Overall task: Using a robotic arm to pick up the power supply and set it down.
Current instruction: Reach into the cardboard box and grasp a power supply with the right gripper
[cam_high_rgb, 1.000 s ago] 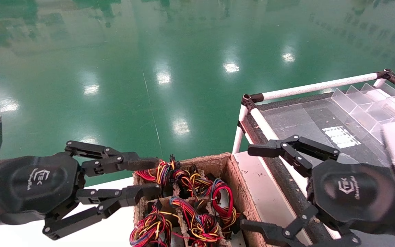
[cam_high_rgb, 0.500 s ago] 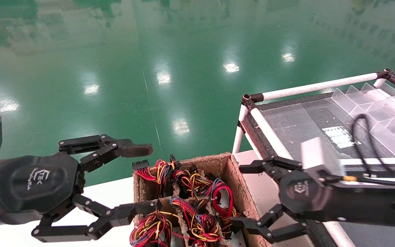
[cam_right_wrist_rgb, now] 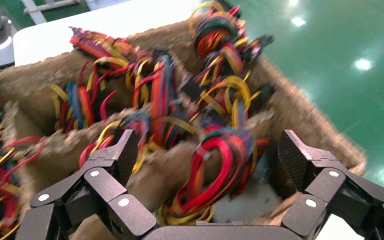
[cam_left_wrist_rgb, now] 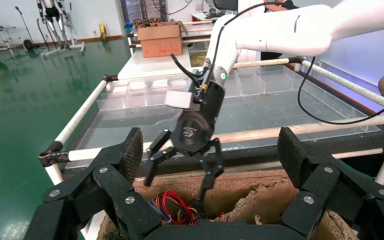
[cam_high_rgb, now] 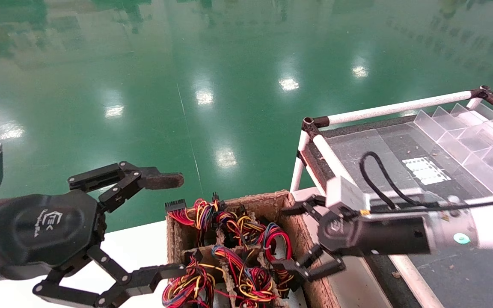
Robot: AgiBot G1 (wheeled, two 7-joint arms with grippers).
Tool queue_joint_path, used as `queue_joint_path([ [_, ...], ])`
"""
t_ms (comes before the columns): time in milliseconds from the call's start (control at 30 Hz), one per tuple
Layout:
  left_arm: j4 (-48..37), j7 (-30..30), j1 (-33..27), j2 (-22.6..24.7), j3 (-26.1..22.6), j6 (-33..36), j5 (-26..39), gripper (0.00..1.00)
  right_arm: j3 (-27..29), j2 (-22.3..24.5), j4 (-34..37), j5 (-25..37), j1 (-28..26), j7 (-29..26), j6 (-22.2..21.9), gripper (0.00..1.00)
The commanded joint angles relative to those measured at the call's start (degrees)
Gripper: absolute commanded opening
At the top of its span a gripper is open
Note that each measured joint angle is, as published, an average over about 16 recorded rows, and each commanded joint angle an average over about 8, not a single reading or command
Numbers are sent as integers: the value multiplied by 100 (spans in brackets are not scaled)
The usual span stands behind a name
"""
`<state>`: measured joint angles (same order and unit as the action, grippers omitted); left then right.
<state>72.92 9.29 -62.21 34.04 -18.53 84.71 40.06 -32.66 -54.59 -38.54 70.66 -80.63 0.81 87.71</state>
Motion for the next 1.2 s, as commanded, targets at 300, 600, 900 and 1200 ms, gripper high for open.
queue_joint_path([
  [300, 0, -1, 0, -1, -1, -1, -1, 100, -181, -361, 836, 212, -367, 559, 157, 0],
  [600, 0, -1, -1, -1, -3, -1, -2, 100, -368, -353, 1042, 219, -444, 769, 237, 0],
  [900, 0, -2, -1, -2, -4, -2, -3, 100, -514, -377, 1184, 203, -495, 944, 202, 0],
  [1200, 0, -3, -1, -2, -5, -2, -4, 100, -571, -374, 1303, 121, -492, 1067, 164, 0],
])
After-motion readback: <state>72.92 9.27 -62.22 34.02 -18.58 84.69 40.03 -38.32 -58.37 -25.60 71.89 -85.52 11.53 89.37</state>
